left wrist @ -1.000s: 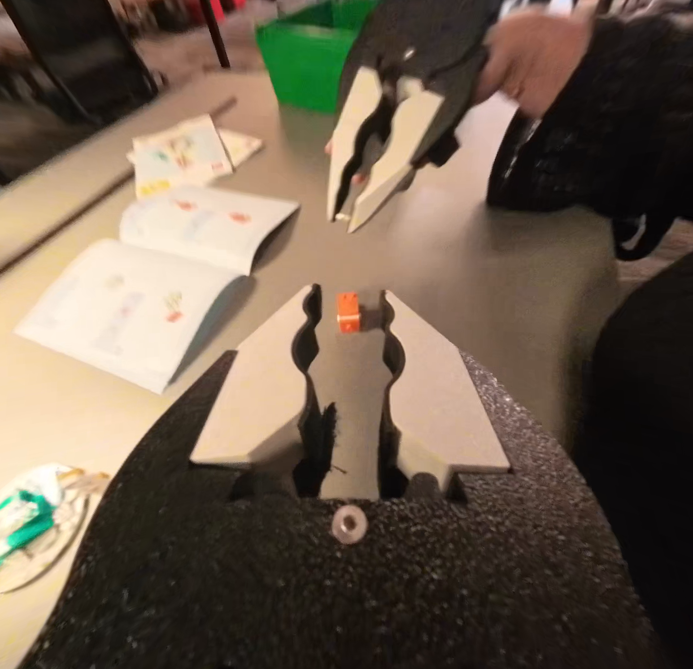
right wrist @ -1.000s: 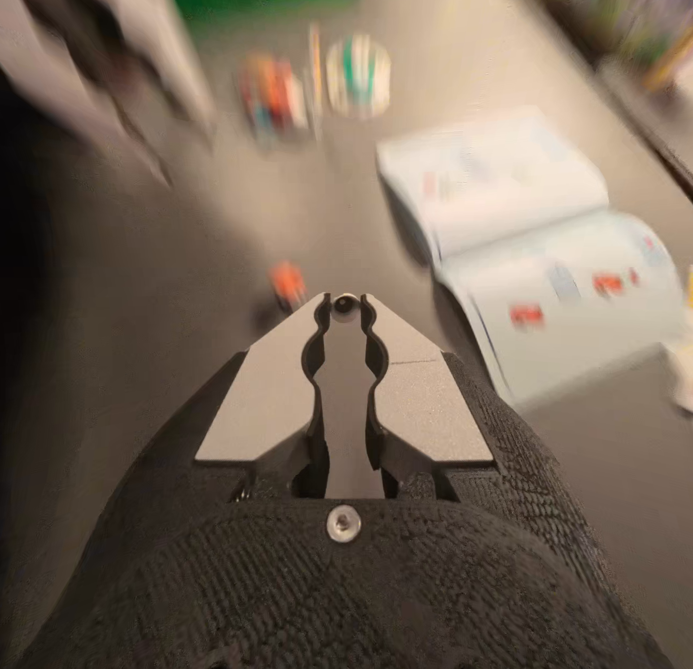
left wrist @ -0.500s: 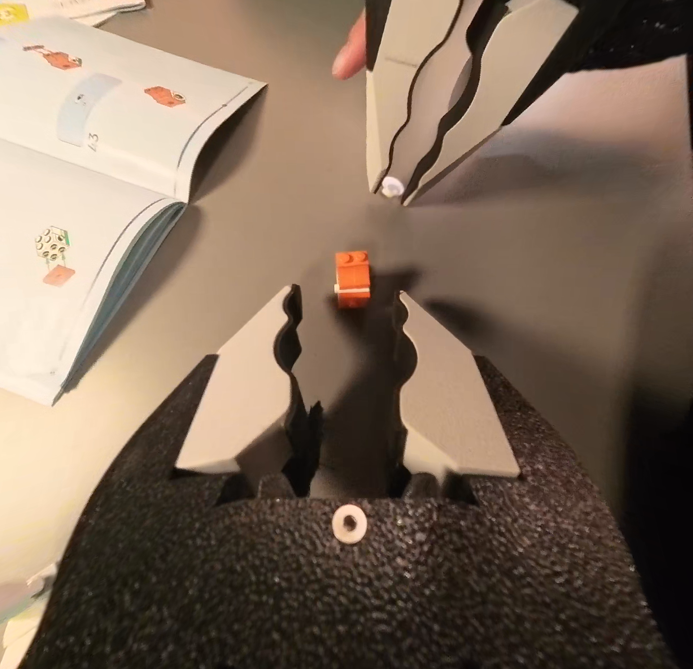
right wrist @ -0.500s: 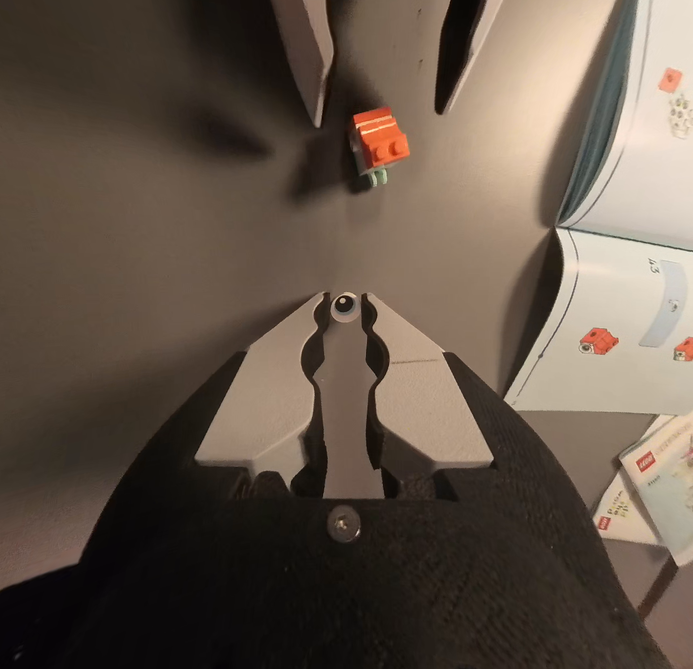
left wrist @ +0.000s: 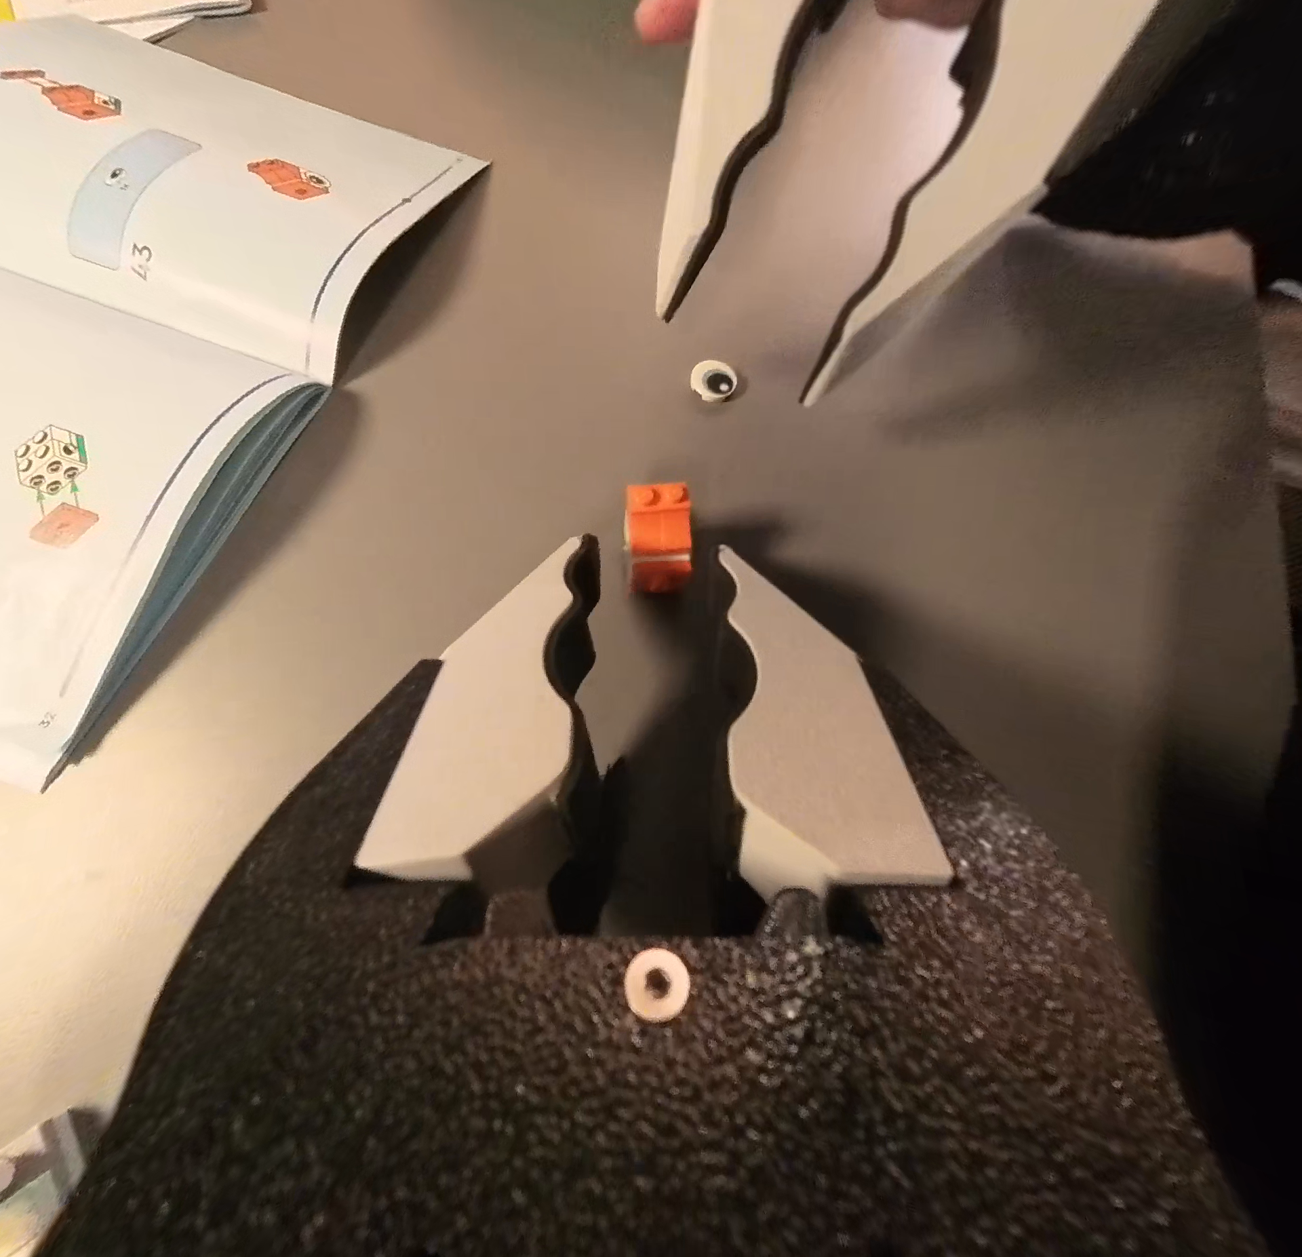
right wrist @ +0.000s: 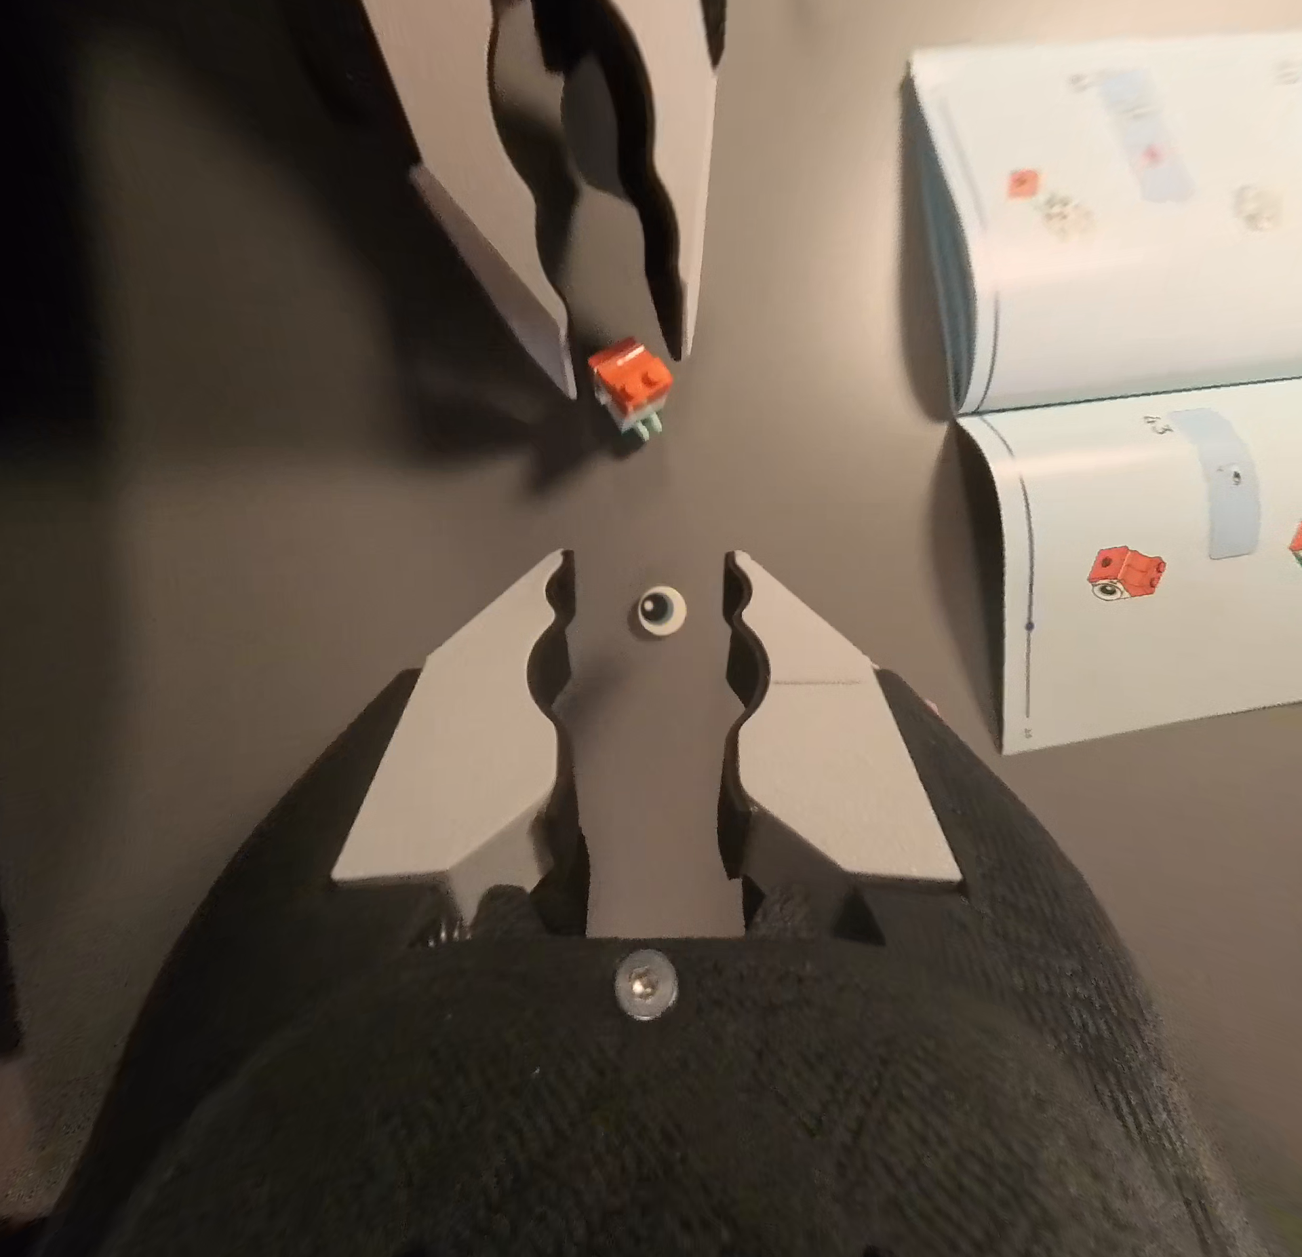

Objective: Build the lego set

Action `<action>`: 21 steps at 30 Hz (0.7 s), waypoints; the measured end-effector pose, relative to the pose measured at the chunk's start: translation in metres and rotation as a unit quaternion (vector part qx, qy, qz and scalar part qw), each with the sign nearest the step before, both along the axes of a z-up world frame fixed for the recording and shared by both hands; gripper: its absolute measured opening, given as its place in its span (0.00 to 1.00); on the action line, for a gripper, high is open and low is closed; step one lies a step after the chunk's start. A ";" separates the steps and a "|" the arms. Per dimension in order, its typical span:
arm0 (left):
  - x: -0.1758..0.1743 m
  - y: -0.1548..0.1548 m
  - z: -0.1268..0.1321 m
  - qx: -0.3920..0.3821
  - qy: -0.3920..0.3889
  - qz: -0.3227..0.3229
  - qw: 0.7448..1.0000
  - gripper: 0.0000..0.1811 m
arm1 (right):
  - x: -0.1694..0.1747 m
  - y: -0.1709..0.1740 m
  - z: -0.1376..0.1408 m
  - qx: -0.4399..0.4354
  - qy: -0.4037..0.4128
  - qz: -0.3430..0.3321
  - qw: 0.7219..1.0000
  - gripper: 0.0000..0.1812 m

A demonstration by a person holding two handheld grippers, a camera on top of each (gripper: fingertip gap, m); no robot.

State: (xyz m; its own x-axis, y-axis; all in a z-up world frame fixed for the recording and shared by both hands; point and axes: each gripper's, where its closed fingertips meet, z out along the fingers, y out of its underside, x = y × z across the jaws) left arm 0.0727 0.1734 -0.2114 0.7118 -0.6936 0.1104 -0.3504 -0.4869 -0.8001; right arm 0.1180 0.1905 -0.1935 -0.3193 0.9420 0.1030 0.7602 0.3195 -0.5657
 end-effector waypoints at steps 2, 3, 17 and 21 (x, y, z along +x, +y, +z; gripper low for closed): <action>-0.001 0.001 -0.001 -0.002 -0.001 0.002 1.000 0.13 | -0.001 -0.005 0.000 0.008 0.032 -0.009 0.999 0.24; -0.002 0.002 -0.002 -0.002 0.003 0.003 1.000 0.12 | -0.002 -0.007 -0.001 0.013 0.045 -0.014 0.999 0.25; 0.001 -0.004 0.044 -0.116 -0.230 0.002 0.966 0.09 | -0.048 -0.016 0.032 0.268 0.262 0.080 0.924 0.33; 0.000 -0.007 0.050 -0.138 -0.263 -0.003 0.955 0.09 | -0.054 -0.020 0.031 0.310 0.251 0.122 0.909 0.29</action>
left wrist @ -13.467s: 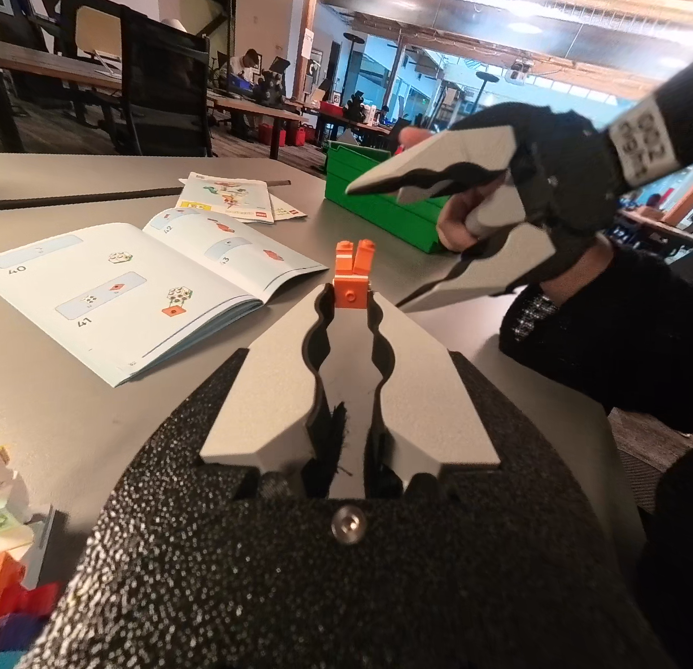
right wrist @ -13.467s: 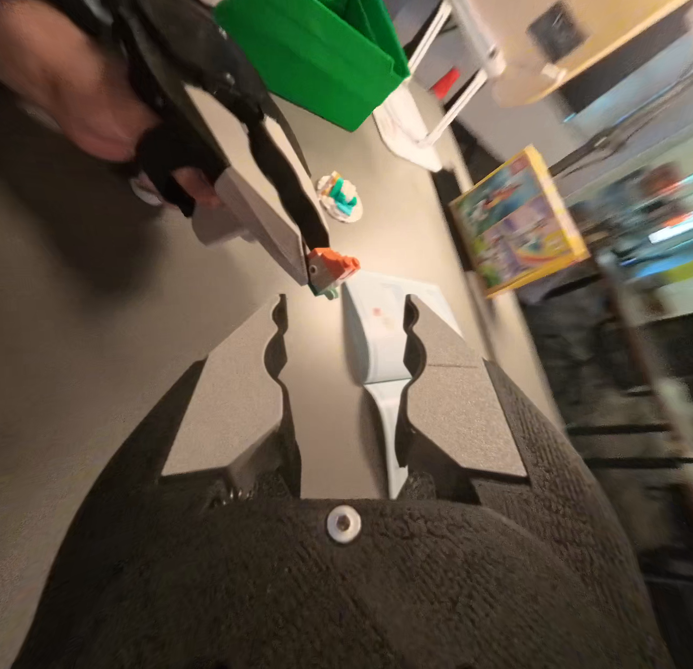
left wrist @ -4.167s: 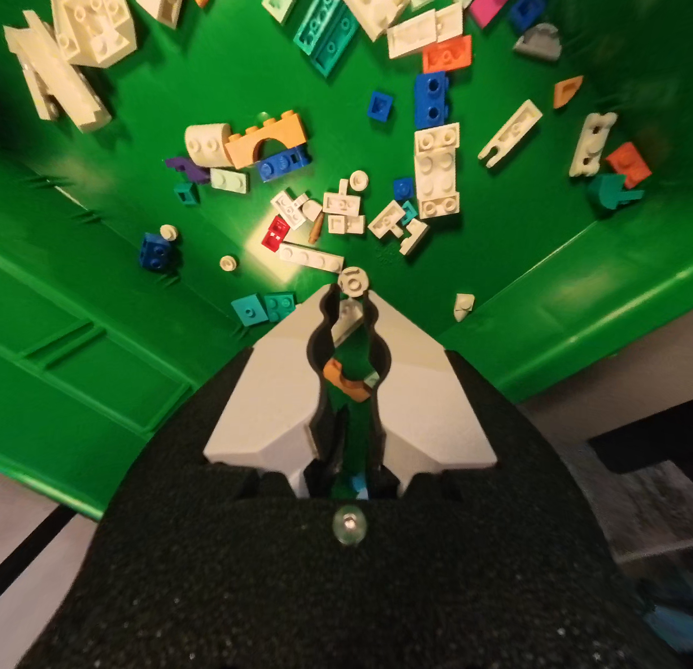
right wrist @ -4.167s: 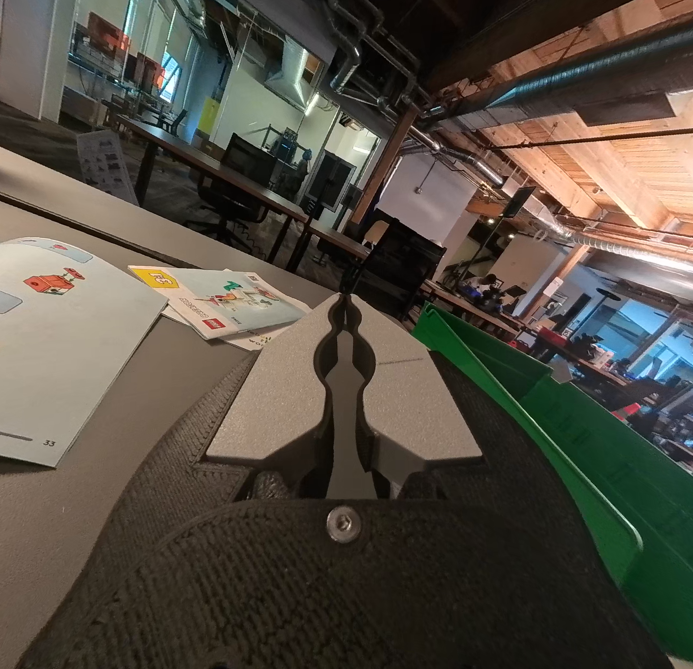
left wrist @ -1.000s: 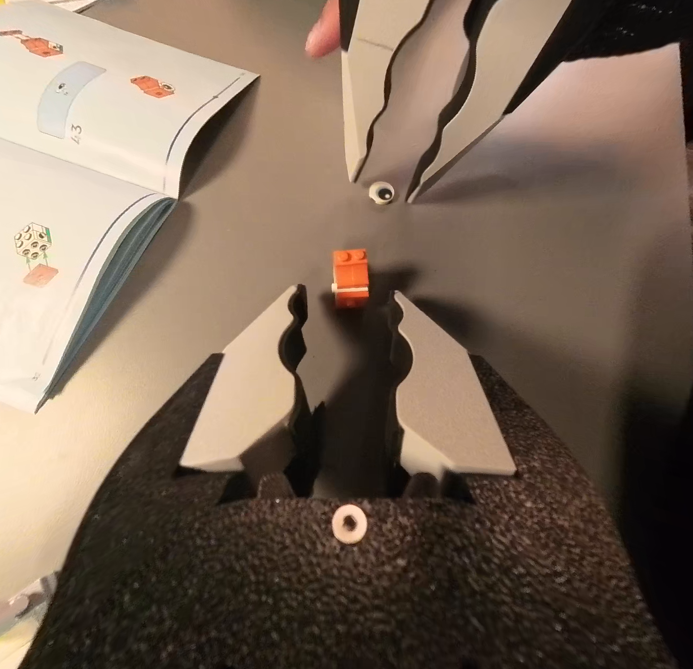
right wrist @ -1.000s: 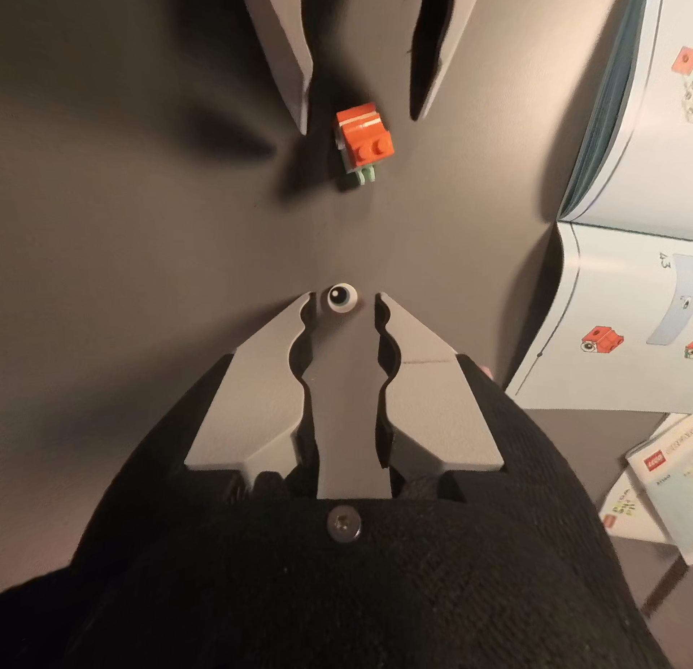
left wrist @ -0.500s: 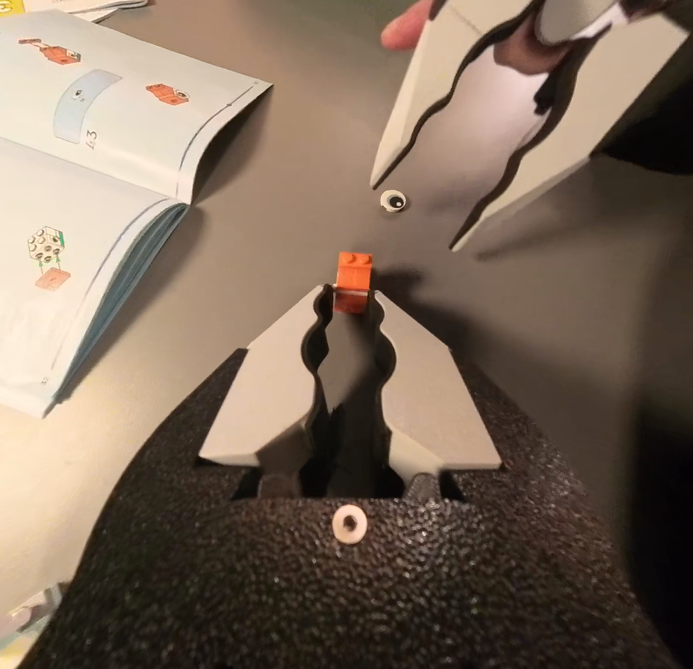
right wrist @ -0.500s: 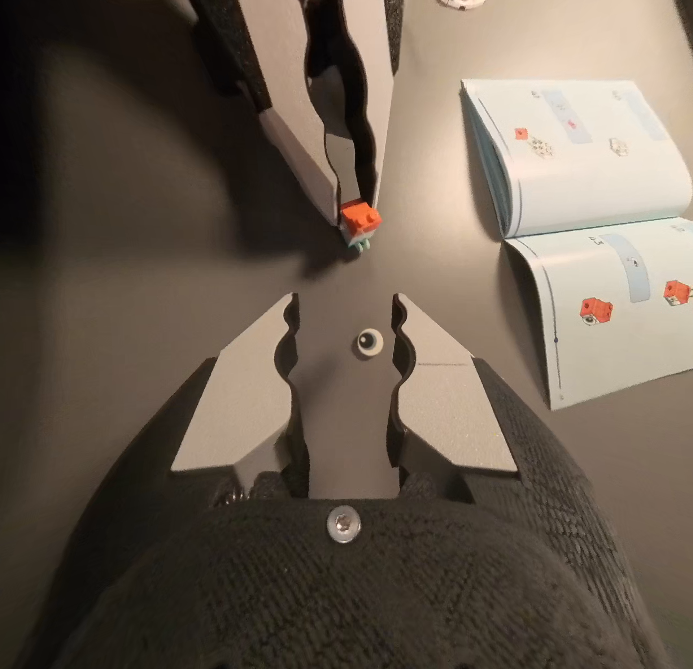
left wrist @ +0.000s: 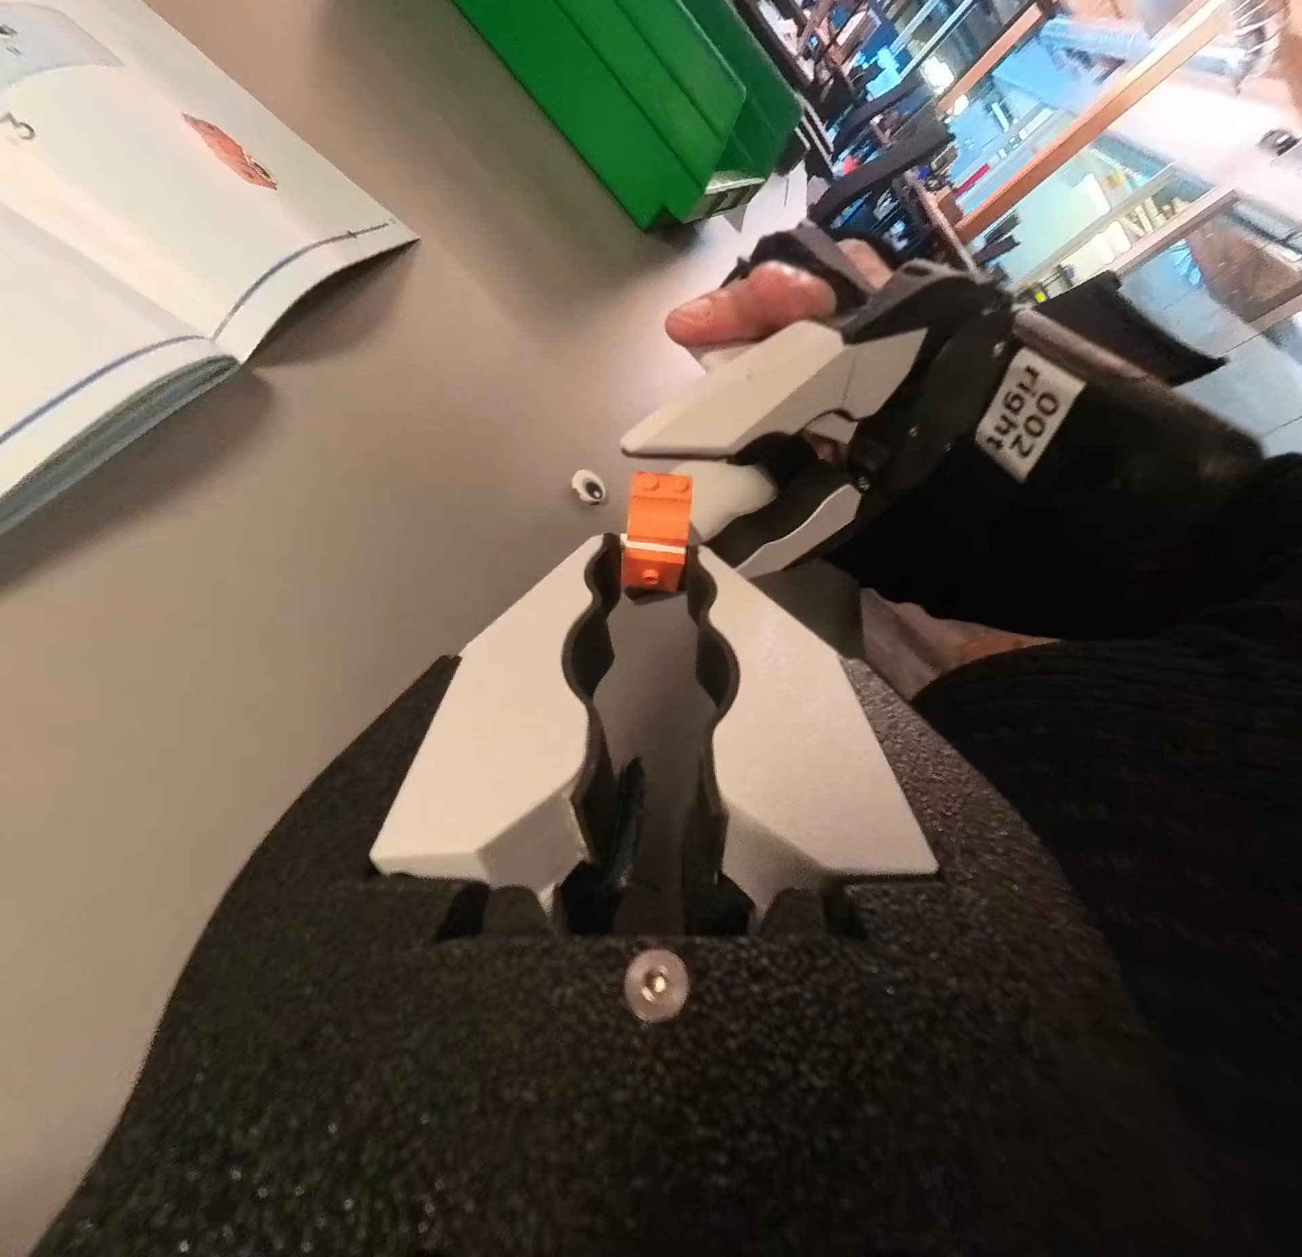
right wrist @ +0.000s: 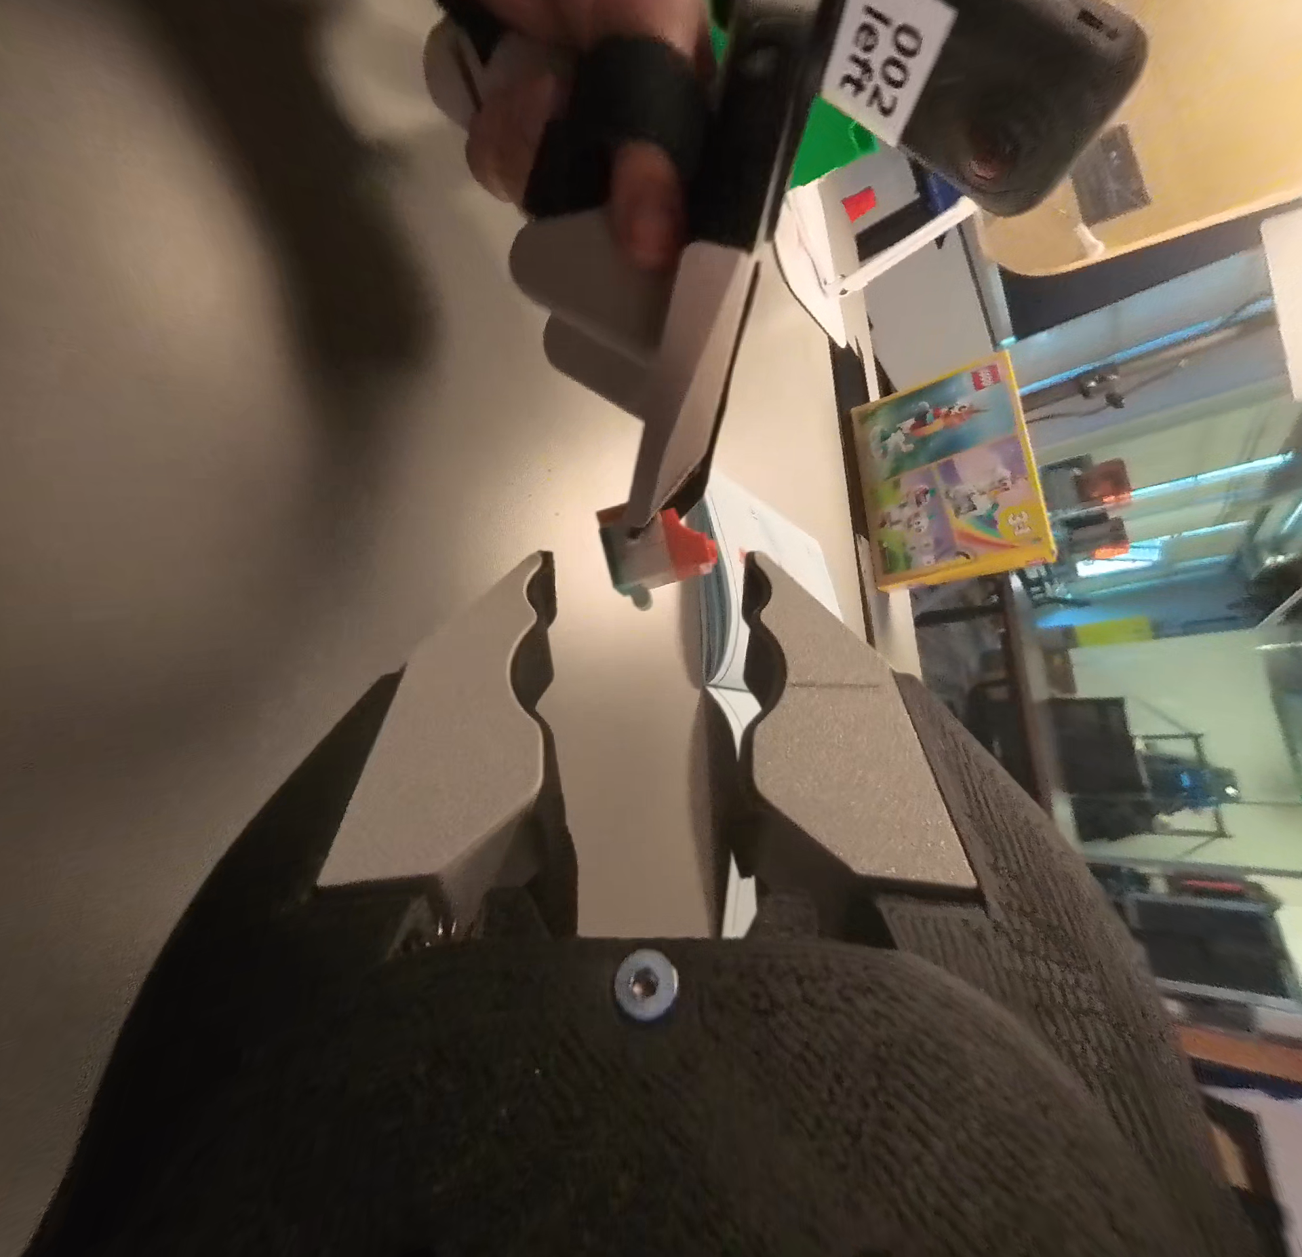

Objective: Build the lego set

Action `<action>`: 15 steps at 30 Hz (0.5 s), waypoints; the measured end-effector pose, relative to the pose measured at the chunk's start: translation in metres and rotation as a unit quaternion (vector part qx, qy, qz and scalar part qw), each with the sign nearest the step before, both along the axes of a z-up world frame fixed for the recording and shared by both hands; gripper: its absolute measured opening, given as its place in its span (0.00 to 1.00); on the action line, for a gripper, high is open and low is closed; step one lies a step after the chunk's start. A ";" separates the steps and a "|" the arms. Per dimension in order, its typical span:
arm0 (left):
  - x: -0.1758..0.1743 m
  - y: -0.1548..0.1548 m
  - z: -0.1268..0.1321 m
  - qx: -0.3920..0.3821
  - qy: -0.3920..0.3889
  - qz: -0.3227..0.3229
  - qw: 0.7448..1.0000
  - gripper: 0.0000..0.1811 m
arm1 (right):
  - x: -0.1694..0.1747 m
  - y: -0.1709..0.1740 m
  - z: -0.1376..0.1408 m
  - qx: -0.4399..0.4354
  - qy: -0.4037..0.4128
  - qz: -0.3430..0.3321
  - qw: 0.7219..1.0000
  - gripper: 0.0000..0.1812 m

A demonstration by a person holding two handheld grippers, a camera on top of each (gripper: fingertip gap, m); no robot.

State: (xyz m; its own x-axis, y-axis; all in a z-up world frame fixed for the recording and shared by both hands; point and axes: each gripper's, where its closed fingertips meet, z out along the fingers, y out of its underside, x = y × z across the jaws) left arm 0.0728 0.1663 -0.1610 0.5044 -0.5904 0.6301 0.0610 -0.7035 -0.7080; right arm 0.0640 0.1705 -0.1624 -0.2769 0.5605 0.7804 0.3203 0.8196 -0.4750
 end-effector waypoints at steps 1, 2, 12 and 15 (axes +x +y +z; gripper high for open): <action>0.000 -0.001 0.001 -0.006 -0.009 -0.002 1.000 0.09 | -0.001 0.000 -0.001 0.012 -0.001 0.004 1.000 0.27; 0.000 -0.002 0.001 -0.011 -0.015 -0.004 1.000 0.09 | -0.002 -0.001 0.000 0.018 0.004 0.009 1.000 0.25; -0.012 0.005 0.015 0.257 0.151 0.022 0.954 0.32 | 0.004 0.005 0.002 -0.105 -0.005 -0.021 0.994 0.16; -0.010 -0.001 0.007 0.382 0.272 -0.004 0.883 0.28 | 0.006 0.004 0.004 -0.162 -0.004 -0.019 0.987 0.15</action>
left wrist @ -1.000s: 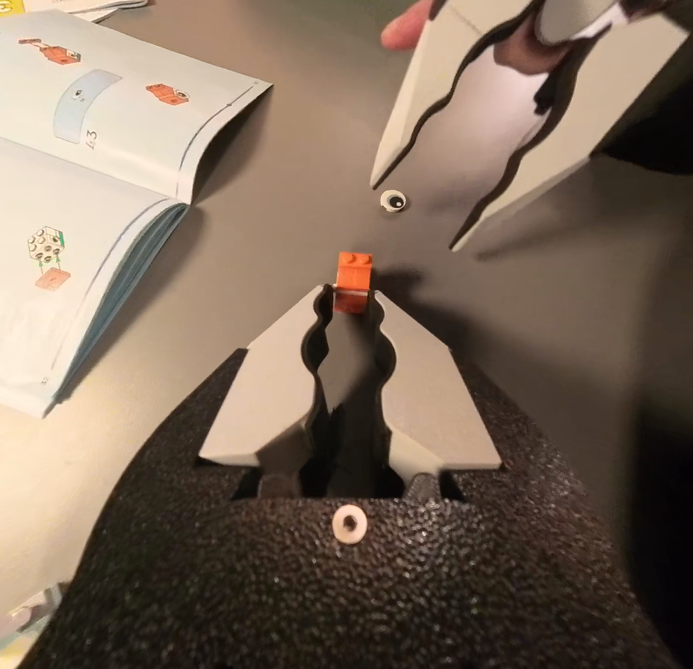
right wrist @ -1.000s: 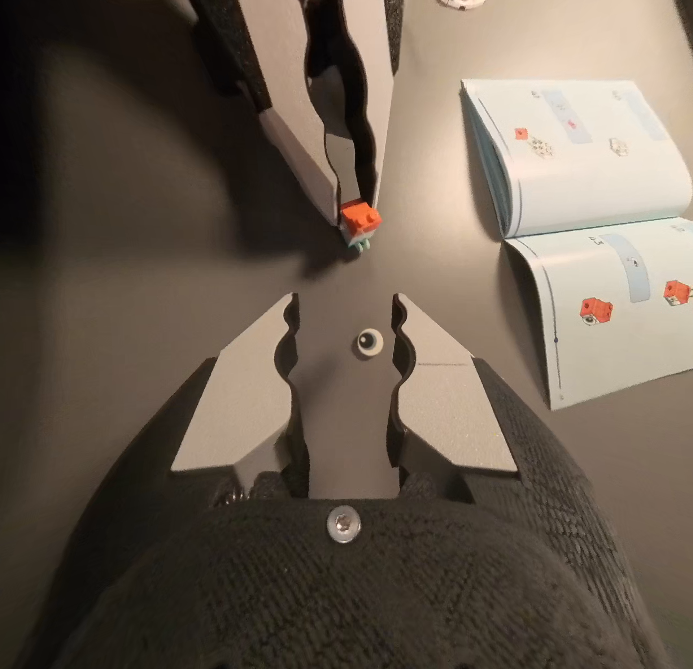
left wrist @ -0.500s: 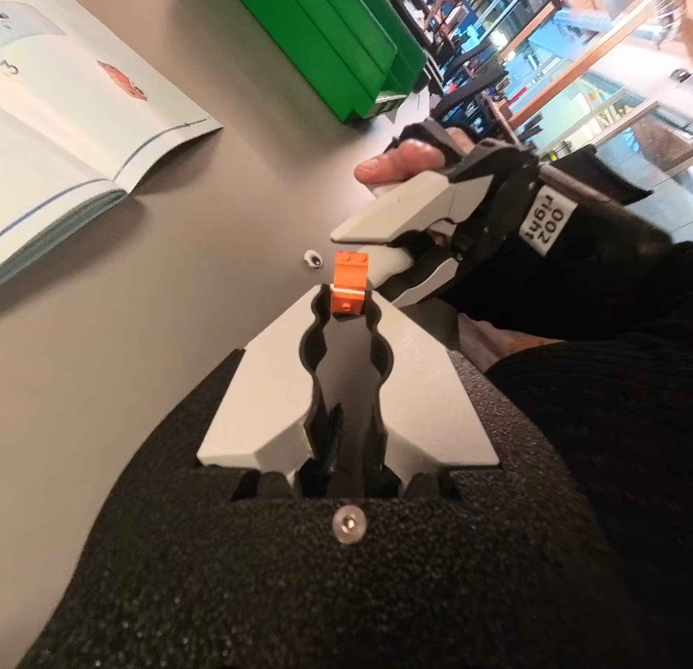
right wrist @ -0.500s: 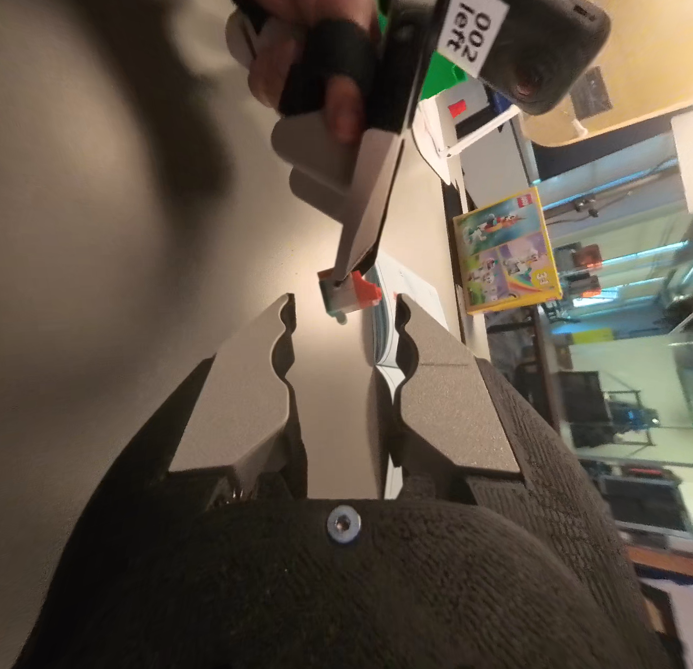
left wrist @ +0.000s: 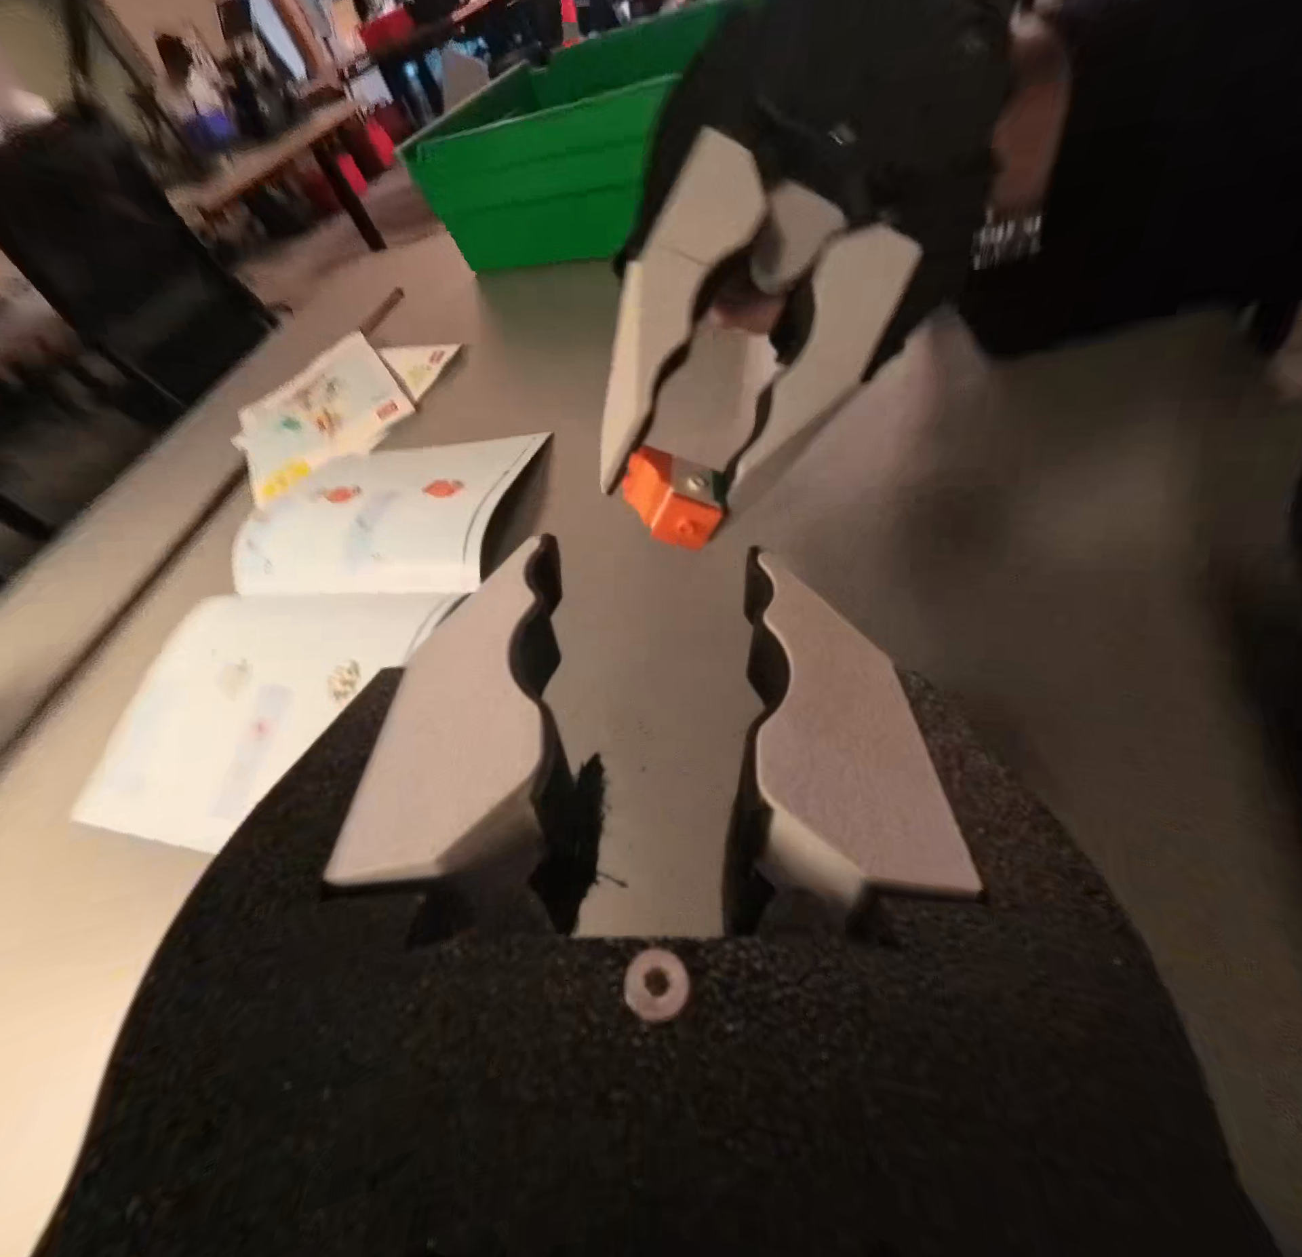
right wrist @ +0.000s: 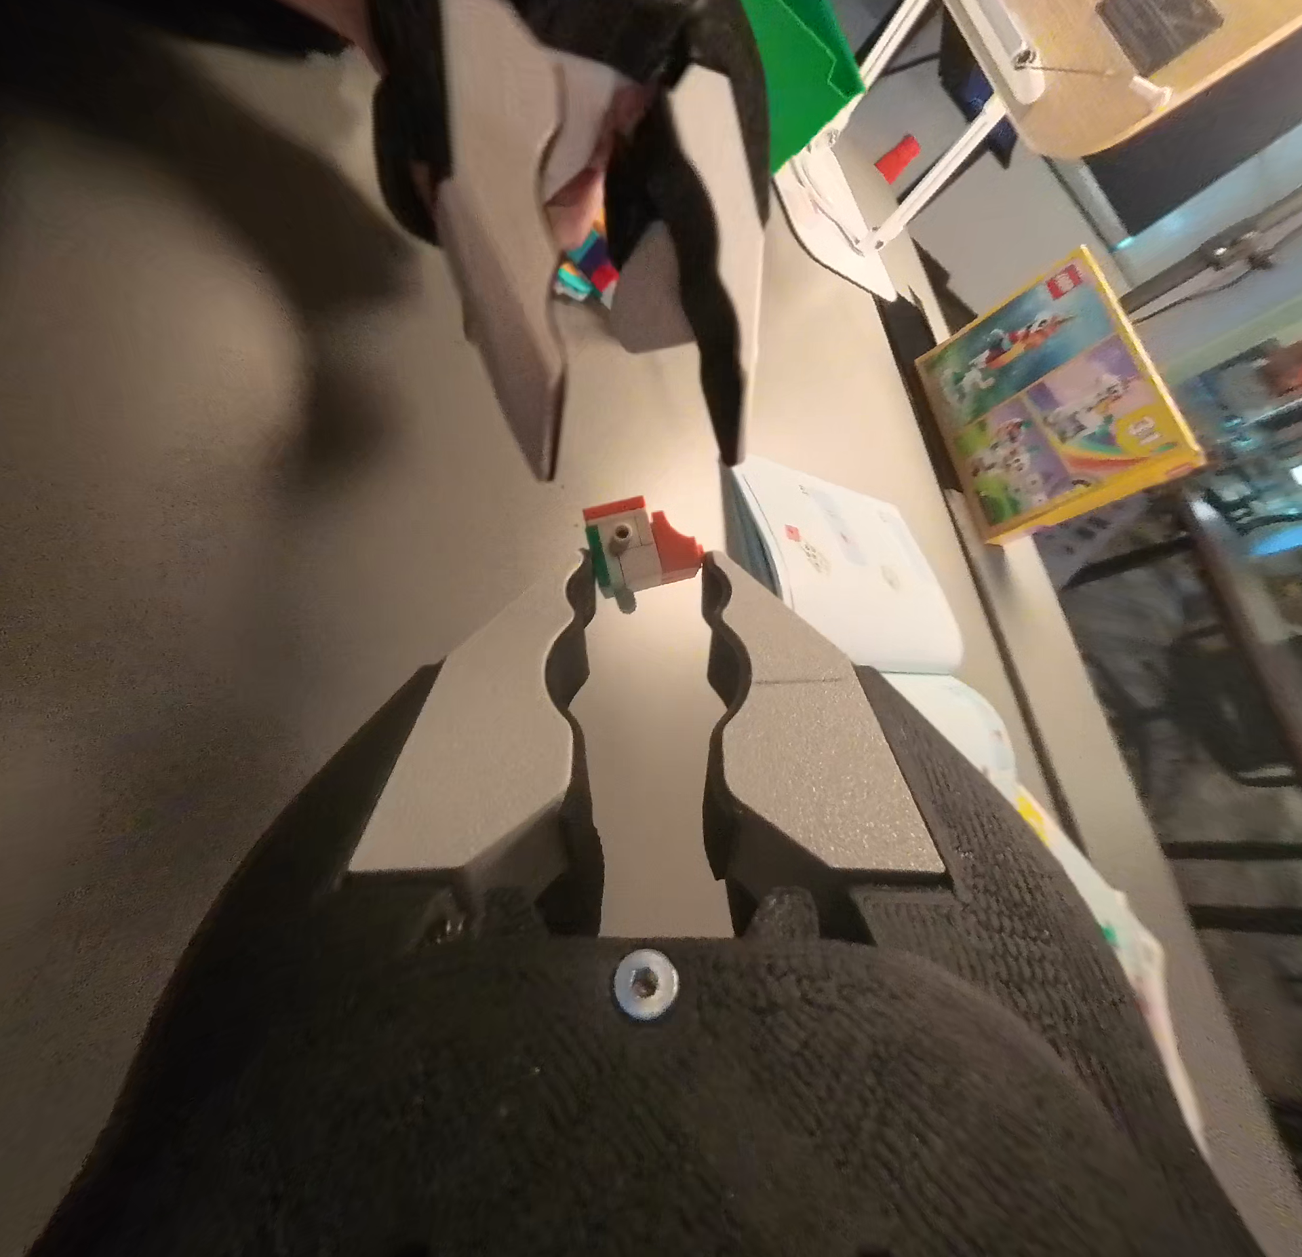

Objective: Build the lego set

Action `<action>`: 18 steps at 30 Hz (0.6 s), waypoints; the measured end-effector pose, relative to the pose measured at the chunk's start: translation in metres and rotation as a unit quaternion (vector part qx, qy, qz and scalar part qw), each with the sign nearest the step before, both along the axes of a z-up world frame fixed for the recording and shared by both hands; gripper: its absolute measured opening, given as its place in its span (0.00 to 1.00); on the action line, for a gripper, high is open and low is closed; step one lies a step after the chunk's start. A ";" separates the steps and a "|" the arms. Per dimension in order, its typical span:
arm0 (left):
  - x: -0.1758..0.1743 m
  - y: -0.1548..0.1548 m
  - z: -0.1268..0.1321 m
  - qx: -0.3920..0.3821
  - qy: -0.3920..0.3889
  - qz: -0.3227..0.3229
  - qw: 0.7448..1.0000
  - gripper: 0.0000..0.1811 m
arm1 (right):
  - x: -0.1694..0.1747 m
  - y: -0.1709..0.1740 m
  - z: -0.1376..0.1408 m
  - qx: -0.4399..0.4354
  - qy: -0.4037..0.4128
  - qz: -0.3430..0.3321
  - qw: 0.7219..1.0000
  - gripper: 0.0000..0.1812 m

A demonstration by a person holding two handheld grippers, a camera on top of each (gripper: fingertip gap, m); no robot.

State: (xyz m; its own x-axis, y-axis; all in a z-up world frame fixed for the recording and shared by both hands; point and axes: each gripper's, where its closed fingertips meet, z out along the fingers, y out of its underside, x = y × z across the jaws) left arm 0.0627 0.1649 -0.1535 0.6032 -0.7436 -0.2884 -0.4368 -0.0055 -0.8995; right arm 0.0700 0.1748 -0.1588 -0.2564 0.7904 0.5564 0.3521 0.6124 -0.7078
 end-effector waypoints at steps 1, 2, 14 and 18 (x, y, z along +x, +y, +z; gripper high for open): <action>0.002 -0.002 -0.003 0.027 0.030 -0.007 0.999 0.27 | 0.001 -0.001 0.000 -0.015 -0.002 0.003 1.000 0.16; 0.006 -0.004 -0.004 0.049 0.046 -0.016 0.998 0.26 | 0.001 -0.003 -0.001 -0.028 -0.005 0.007 1.000 0.16; 0.015 -0.008 -0.009 0.108 0.089 -0.032 0.990 0.13 | -0.002 -0.014 -0.009 -0.079 -0.021 0.026 0.996 0.16; 0.016 -0.009 -0.011 0.117 0.099 -0.035 0.988 0.12 | -0.002 -0.014 -0.011 -0.081 -0.028 0.026 0.996 0.16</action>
State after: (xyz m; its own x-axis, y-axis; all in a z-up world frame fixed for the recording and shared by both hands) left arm 0.0782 0.1561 -0.1644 0.4672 -0.6804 -0.5646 -0.5959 0.2294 -0.7696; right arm 0.0680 0.1605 -0.1694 -0.3269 0.8529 0.4071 0.3641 0.5112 -0.7786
